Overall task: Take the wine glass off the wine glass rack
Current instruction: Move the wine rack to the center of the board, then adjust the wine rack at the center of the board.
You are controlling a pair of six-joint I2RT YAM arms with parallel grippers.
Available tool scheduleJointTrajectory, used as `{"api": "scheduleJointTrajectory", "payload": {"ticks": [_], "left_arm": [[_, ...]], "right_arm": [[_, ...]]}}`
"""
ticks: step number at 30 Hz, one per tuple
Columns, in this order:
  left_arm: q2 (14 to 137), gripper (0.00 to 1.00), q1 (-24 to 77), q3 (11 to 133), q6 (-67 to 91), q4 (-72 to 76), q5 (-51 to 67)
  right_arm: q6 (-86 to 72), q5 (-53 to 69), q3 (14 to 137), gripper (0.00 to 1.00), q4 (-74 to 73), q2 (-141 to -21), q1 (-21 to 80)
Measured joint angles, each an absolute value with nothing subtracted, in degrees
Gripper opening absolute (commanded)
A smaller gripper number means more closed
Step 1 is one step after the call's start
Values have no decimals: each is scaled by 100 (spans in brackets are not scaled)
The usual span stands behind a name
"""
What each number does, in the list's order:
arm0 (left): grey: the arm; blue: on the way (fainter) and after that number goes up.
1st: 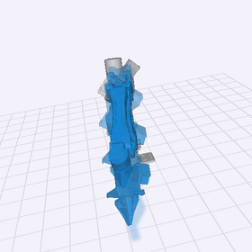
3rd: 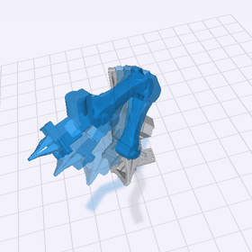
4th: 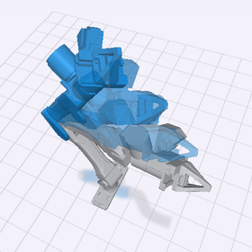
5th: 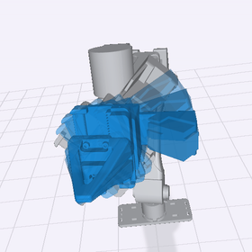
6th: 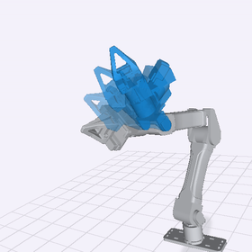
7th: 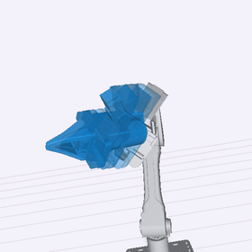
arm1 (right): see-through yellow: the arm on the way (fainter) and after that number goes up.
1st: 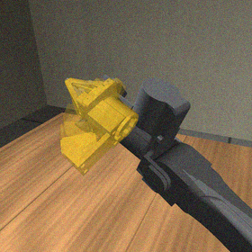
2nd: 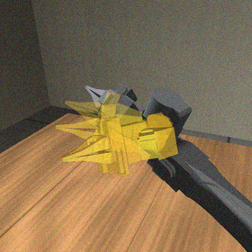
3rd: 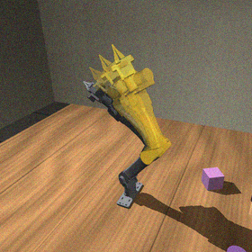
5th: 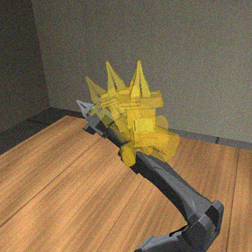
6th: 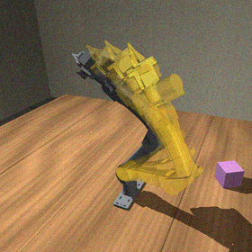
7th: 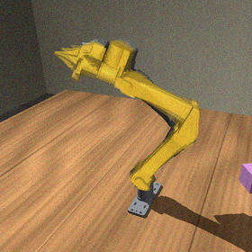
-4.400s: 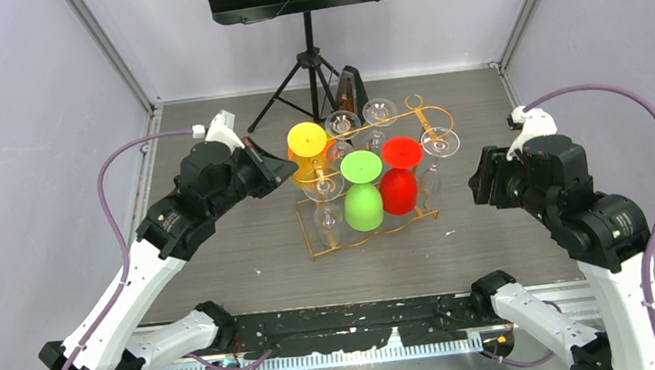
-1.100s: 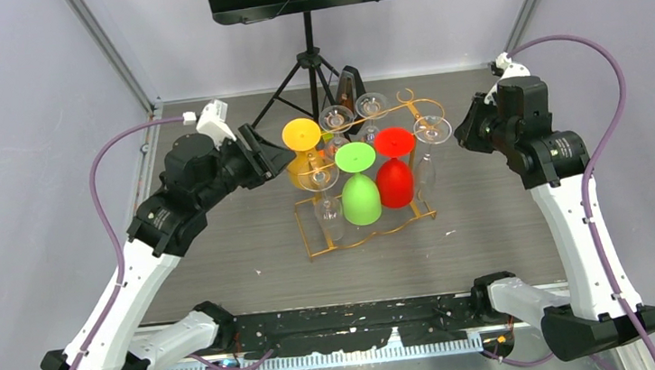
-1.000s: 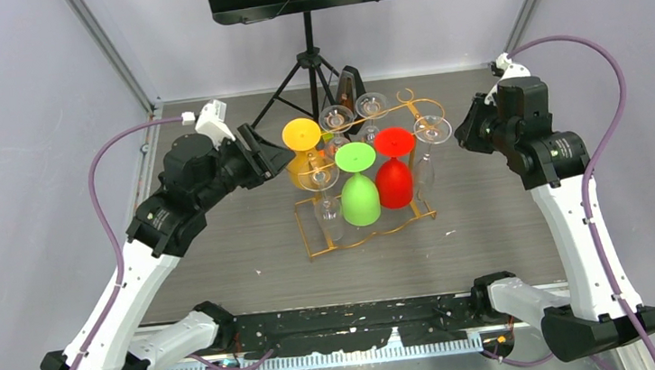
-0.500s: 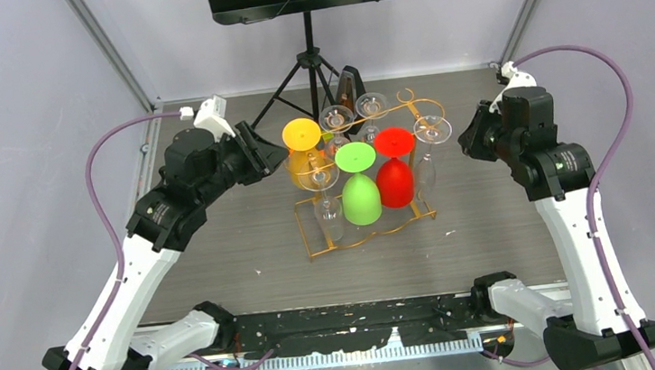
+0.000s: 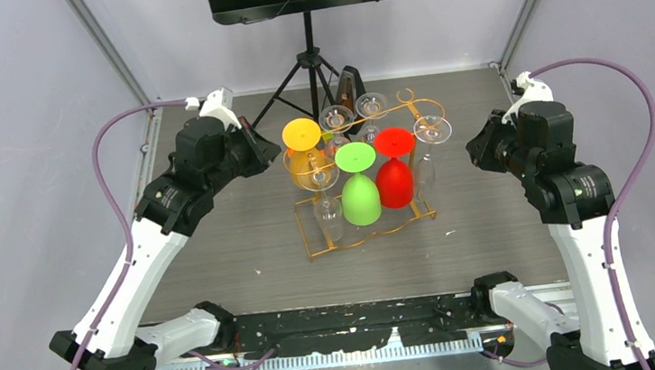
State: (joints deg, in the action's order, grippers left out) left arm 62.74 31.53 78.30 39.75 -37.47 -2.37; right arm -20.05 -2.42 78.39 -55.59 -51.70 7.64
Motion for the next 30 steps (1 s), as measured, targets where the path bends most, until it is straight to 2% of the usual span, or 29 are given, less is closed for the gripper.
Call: {"api": "scheduleJointTrajectory", "payload": {"ticks": [12, 17, 30], "left_arm": [[6604, 0, 3146, 7885, 3892, -3758, -36], [6598, 0, 3148, 7885, 3852, -3760, 69], [6593, 0, 3135, 7885, 3846, -3760, 268]], "right_arm": [[-1990, -311, 7957, 13, -5561, -5430, 764], [-2080, -226, 8298, 6, -5408, -5957, 762], [-2261, 543, 8803, 6, -5142, -6683, 495]]}}
